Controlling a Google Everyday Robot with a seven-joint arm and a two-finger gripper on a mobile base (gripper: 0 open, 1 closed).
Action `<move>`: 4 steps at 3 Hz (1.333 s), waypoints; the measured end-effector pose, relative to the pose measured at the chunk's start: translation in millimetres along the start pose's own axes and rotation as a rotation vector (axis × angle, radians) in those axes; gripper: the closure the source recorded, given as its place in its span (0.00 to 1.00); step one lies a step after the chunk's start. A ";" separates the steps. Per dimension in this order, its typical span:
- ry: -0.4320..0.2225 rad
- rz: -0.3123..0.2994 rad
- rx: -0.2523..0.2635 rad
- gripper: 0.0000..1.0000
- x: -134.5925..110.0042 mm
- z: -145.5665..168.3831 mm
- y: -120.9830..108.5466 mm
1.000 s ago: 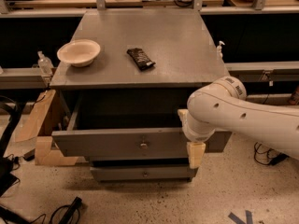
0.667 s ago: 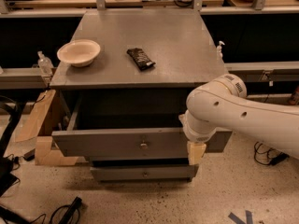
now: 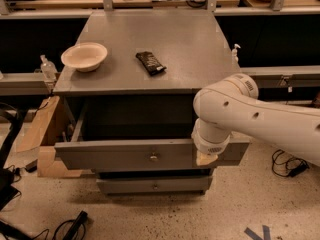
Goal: Open top drawer
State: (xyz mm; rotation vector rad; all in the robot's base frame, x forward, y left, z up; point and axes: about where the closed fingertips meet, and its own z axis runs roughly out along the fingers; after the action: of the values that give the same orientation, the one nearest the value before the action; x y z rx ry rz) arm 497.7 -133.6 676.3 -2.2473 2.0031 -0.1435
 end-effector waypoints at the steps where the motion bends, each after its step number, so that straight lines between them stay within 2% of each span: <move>1: -0.004 -0.002 -0.026 0.85 -2.8 -0.1 3.9; 2: -0.004 -0.002 -0.026 1.00 -2.8 -0.1 3.9; 3: -0.015 0.021 -0.055 1.00 -6.6 -13.6 37.5; 4: -0.016 0.023 -0.057 1.00 -6.9 -14.7 40.3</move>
Offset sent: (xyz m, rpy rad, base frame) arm -0.0374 0.0065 0.0111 -0.0144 0.1028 -0.0122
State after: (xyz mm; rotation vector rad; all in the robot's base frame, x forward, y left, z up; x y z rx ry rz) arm 455.2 -131.7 684.5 -2.2514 2.0492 -0.0666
